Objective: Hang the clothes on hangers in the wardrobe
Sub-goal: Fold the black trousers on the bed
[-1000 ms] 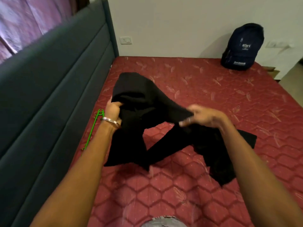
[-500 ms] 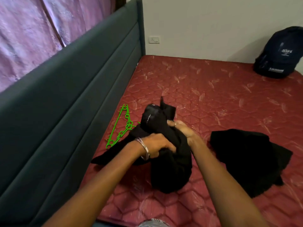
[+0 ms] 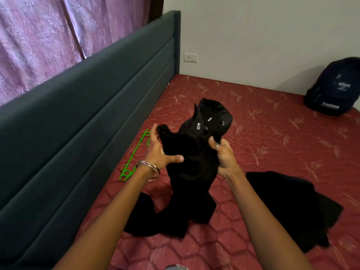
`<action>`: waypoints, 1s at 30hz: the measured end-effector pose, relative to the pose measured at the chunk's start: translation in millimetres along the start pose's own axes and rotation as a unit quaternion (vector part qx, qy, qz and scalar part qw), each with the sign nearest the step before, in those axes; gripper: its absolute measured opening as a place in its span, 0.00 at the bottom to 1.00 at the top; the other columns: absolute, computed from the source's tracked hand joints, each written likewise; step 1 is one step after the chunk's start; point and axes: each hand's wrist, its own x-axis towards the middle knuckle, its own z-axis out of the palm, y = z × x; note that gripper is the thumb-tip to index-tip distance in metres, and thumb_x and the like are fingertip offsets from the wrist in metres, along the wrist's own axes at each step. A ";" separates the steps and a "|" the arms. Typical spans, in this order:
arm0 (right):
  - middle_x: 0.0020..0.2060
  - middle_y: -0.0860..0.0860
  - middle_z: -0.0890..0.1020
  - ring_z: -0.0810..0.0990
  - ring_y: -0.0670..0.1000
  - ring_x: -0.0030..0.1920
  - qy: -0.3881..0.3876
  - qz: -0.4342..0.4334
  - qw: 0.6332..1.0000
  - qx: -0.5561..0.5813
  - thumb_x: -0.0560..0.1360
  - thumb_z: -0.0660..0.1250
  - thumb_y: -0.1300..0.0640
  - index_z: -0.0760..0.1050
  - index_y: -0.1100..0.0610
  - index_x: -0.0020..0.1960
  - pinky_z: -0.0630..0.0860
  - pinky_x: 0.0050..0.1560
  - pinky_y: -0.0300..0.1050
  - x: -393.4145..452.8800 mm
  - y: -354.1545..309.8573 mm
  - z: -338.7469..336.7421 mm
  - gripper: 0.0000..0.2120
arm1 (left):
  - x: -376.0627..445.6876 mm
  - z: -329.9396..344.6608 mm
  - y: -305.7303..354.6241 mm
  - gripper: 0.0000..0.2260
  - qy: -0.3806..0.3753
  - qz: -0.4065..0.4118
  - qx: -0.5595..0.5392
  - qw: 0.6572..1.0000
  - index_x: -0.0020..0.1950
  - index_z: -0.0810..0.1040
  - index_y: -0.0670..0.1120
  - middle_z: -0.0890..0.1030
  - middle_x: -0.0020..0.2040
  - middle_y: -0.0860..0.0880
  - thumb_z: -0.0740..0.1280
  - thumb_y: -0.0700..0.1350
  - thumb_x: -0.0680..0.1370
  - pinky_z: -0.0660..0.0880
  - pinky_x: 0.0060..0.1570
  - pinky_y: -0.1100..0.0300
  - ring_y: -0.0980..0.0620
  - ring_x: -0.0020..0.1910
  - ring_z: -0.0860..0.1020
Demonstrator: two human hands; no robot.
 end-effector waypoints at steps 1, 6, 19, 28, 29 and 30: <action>0.52 0.60 0.82 0.82 0.58 0.54 0.008 -0.003 1.000 0.018 0.74 0.64 0.59 0.73 0.67 0.61 0.81 0.51 0.52 -1.2 0.9 2.5 0.18 | 3.9 4.7 -0.3 0.64 -0.031 -0.017 -0.020 0.999 0.75 0.45 0.58 0.61 0.75 0.48 0.84 0.55 0.49 0.65 0.69 0.52 0.51 0.72 0.63; 0.63 0.64 0.76 0.77 0.62 0.61 0.025 -0.015 0.998 0.058 0.75 0.64 0.59 0.66 0.67 0.69 0.79 0.57 0.54 -0.7 -6.7 -12.1 0.25 | 6.8 19.8 18.1 0.27 0.086 -0.034 -0.193 0.977 0.61 0.73 0.42 0.82 0.45 0.47 0.75 0.29 0.65 0.78 0.47 0.56 0.58 0.42 0.81; 0.51 0.55 0.77 0.77 0.47 0.40 0.042 0.144 0.894 -0.423 0.71 0.74 0.64 0.72 0.63 0.58 0.72 0.32 0.42 11.1 -6.0 -119.0 0.19 | -6.4 -2.8 177.3 0.14 0.052 0.314 0.020 0.948 0.44 0.76 0.49 0.77 0.37 0.62 0.70 0.29 0.70 0.71 0.46 0.69 0.65 0.40 0.75; 0.44 0.49 0.86 0.84 0.48 0.46 -0.013 -0.019 0.996 -0.081 0.47 0.85 0.56 0.78 0.58 0.51 0.81 0.45 0.42 35.5 -19.3 -56.3 0.34 | -15.4 -44.5 198.9 0.09 0.176 0.239 -0.040 0.954 0.49 0.79 0.44 0.82 0.41 0.55 0.70 0.33 0.73 0.79 0.51 0.55 0.55 0.43 0.79; 0.43 0.50 0.86 0.84 0.50 0.46 0.004 -0.031 0.995 -0.097 0.47 0.85 0.53 0.79 0.59 0.49 0.81 0.45 0.42 38.8 -27.8 -52.6 0.34 | -14.8 -53.8 189.8 0.08 0.217 0.208 -0.029 0.953 0.49 0.80 0.45 0.82 0.42 0.52 0.72 0.35 0.72 0.79 0.52 0.53 0.53 0.44 0.80; 0.41 0.51 0.86 0.84 0.53 0.46 0.024 -0.043 0.992 -0.112 0.51 0.84 0.53 0.79 0.60 0.48 0.82 0.44 0.42 41.6 -38.7 -46.8 0.29 | -15.8 -64.1 182.5 0.07 0.262 0.175 -0.013 0.949 0.48 0.81 0.47 0.83 0.43 0.49 0.73 0.38 0.71 0.79 0.52 0.50 0.51 0.44 0.80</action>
